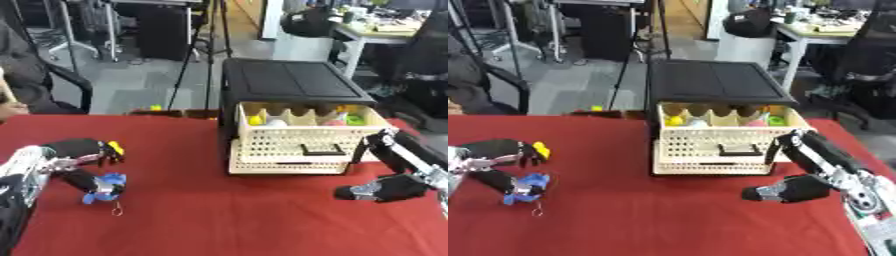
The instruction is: Pick up objects from table and place into drawer.
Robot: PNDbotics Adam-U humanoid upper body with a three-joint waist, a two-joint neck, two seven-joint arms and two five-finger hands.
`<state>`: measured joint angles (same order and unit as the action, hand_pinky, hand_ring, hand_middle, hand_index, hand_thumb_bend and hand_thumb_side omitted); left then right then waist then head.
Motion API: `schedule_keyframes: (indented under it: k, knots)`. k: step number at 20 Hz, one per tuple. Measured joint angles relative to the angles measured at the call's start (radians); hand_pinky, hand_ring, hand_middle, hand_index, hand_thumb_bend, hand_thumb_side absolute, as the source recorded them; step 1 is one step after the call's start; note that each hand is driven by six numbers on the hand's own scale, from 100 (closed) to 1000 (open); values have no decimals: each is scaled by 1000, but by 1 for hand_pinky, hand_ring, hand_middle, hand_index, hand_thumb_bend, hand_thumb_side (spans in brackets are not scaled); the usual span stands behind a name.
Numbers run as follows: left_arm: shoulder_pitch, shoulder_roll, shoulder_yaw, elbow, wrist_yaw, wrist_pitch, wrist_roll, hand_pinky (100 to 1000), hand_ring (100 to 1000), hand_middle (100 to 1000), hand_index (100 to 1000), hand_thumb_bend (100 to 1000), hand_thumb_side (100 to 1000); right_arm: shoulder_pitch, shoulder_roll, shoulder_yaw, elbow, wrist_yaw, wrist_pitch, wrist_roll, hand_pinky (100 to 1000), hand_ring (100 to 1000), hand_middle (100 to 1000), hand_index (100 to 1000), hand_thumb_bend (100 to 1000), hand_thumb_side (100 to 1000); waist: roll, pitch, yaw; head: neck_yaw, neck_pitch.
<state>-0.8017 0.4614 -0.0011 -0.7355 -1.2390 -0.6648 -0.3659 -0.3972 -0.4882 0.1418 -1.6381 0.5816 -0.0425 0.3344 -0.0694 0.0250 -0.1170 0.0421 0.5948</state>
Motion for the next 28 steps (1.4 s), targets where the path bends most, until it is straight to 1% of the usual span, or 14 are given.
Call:
schedule_keyframes:
  k: [3,9,12,13,14,16,17,18,19,20,23,25,27,28]
  knots:
    - [2,-13,6,20,-52,-7,40,539,610,662,862,542,848,-3,0,0,0,0,0,0,113,100,100,529,915,604,0,1,-2,0,0]
    - [10,-30,16,52,-140,-13,114,522,591,640,851,515,783,-4,1,0,3,0,0,0,114,100,100,529,913,603,0,6,-6,-1,0]
    - [10,-31,18,65,-169,-6,145,502,578,625,840,478,591,-4,1,0,4,0,0,0,114,100,100,529,913,603,0,6,-6,-3,0]
    - [10,-31,20,67,-174,-3,153,502,578,625,839,474,566,-4,1,0,5,0,0,0,114,100,100,529,912,603,0,6,-6,-3,0]
    - [9,-31,22,67,-178,-1,161,489,571,618,834,455,466,-4,1,0,5,0,0,0,114,100,100,528,912,604,0,5,-6,-3,0]
    - [9,-31,24,69,-187,6,170,467,560,611,829,417,390,-4,1,0,6,0,0,0,115,100,100,529,912,604,0,5,-6,-4,0]
    - [9,-31,24,73,-189,9,173,461,557,608,828,397,383,-4,1,0,6,0,0,0,115,100,100,529,912,604,0,5,-6,-4,0]
    - [9,-31,25,75,-193,12,176,429,537,592,819,314,352,-4,1,0,6,0,0,0,115,100,100,528,912,604,0,5,-5,-4,0]
    - [9,-31,26,78,-196,15,179,429,537,592,819,314,352,-4,1,0,6,0,0,0,115,100,100,528,912,604,0,5,-5,-4,0]
    - [9,-31,28,82,-197,17,181,392,515,574,811,225,325,-4,1,0,6,0,0,0,115,100,100,528,910,606,0,5,-5,-4,0]
    - [9,-31,29,95,-197,24,183,293,457,545,799,100,290,-4,1,0,6,0,-1,0,115,100,100,528,909,608,0,5,-3,-6,0]
    - [10,-31,29,100,-195,28,183,223,411,528,789,100,275,-4,1,0,7,0,-1,0,115,100,100,528,909,608,0,5,-1,-8,0]
    - [10,-31,29,105,-187,34,181,105,330,496,770,100,261,-4,1,0,10,0,0,0,116,100,100,528,907,611,-1,5,0,-9,0]
    - [11,-31,29,106,-180,37,179,100,290,473,758,100,255,-4,1,0,12,0,0,0,116,100,100,528,907,611,-1,5,1,-9,0]
